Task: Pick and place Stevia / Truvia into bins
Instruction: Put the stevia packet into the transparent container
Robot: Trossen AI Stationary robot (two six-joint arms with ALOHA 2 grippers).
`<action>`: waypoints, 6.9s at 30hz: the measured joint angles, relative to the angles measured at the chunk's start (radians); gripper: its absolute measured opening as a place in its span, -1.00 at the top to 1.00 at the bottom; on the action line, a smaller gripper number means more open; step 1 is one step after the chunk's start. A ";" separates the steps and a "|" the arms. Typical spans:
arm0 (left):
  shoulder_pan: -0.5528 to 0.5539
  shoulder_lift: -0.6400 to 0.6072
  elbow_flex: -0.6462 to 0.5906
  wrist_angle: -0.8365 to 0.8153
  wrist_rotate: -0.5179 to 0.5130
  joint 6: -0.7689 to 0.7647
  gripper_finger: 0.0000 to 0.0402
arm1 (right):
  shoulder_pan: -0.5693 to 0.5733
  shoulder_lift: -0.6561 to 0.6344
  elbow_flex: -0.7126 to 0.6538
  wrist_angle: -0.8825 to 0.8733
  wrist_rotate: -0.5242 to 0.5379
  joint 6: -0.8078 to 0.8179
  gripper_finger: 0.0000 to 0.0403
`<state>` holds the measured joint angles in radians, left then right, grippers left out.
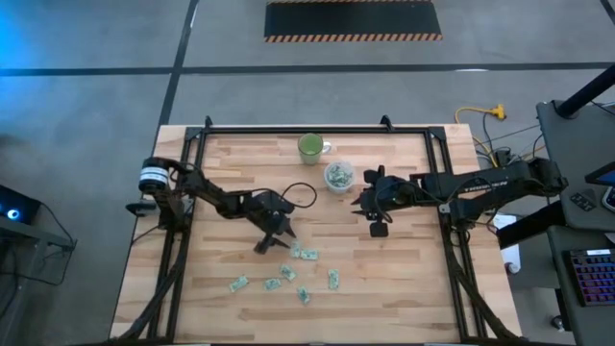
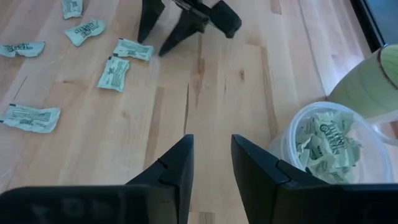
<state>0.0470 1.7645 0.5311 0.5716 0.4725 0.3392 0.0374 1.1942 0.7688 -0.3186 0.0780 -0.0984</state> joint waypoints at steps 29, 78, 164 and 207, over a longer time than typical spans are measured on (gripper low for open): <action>-0.020 0.000 -0.001 0.056 0.020 0.065 0.31 | 0.000 0.000 -0.008 0.001 0.000 0.020 0.58; -0.024 0.075 0.038 0.073 0.025 0.071 0.91 | -0.001 0.000 -0.021 0.003 0.000 0.020 0.66; 0.169 0.118 0.606 -0.276 -0.729 0.295 0.46 | -0.001 0.000 -0.038 -0.043 0.002 0.088 0.66; -0.020 -0.687 0.023 -0.529 -0.647 -0.045 0.19 | -0.441 0.443 0.120 0.348 -0.138 -0.140 0.66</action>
<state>0.0269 1.0776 0.5545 0.0425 -0.1748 0.2944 -0.4034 1.6369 0.8887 0.0298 -0.0605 -0.2381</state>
